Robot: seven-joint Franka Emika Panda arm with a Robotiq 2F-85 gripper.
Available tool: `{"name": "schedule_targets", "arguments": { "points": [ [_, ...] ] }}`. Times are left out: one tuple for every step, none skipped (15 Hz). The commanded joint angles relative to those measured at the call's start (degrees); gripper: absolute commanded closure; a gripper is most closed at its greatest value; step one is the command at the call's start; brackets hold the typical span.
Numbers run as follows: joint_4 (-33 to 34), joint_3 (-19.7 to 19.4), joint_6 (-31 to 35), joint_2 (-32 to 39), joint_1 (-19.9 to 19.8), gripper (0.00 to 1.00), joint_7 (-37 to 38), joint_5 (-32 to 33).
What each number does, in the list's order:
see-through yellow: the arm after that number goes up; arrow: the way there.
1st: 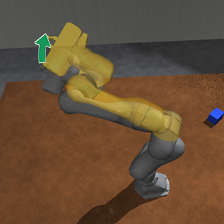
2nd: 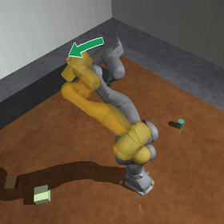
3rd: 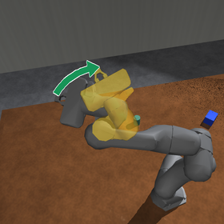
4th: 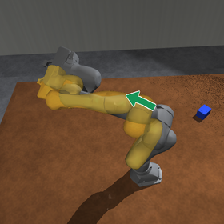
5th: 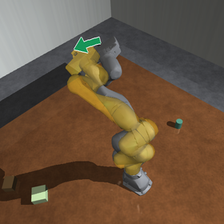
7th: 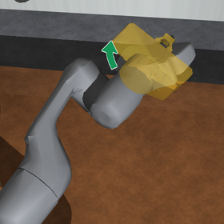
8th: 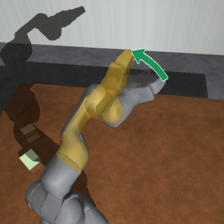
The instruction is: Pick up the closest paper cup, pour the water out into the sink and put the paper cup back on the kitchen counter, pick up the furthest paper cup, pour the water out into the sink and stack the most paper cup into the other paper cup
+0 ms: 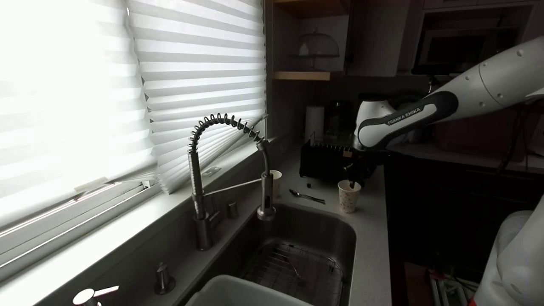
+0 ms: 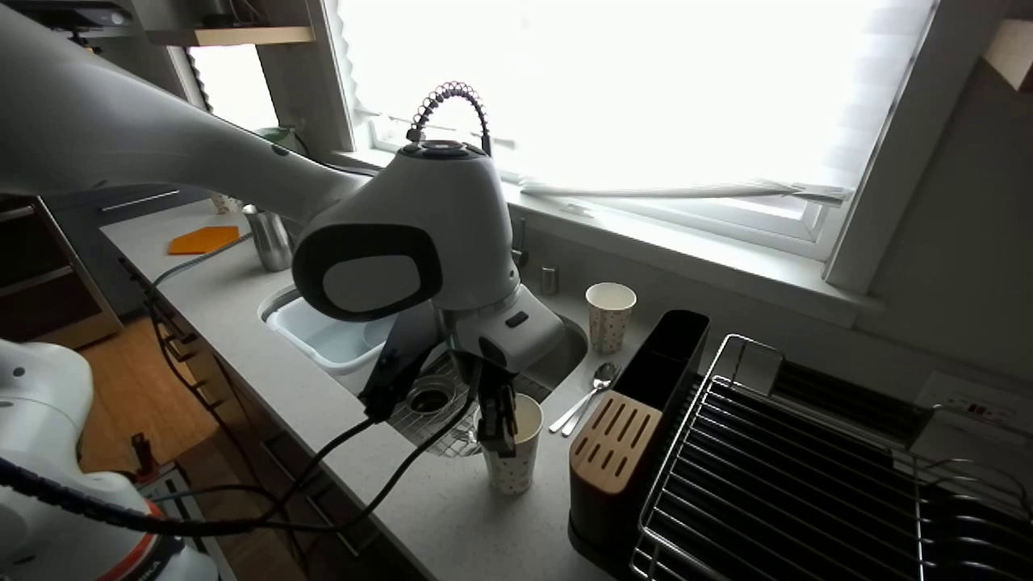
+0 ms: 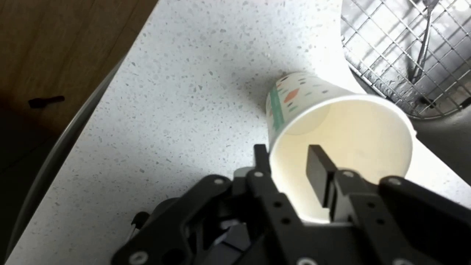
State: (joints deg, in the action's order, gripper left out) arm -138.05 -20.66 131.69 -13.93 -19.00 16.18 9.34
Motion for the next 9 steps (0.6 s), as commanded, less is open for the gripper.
{"name": "schedule_targets", "arguments": {
  "points": [
    [1.18, 0.81, 0.87, -0.79, -1.25, 0.34, -2.27, -1.42],
    [1.62, 1.00, 1.26, -1.24, -1.44, 0.26, -2.24, -0.72],
    [2.17, 1.09, 1.34, -1.72, -1.48, 0.19, -2.51, -0.76],
    [2.71, 1.28, 1.46, -2.41, -1.55, 0.12, -2.60, -0.62],
    [3.30, 1.46, 1.45, -3.02, -1.53, 0.04, -2.92, -0.70],
    [3.74, 1.65, 2.21, -3.56, -1.31, 0.01, -3.67, -0.88],
    [4.05, 1.85, 3.61, -4.32, -1.01, 0.00, -5.22, -0.62],
    [4.59, 2.10, 5.35, -4.67, -0.54, 0.00, -6.58, -0.93],
    [5.10, 2.41, 7.17, -4.81, 0.00, 0.00, -7.68, -1.65]
  ]
}}
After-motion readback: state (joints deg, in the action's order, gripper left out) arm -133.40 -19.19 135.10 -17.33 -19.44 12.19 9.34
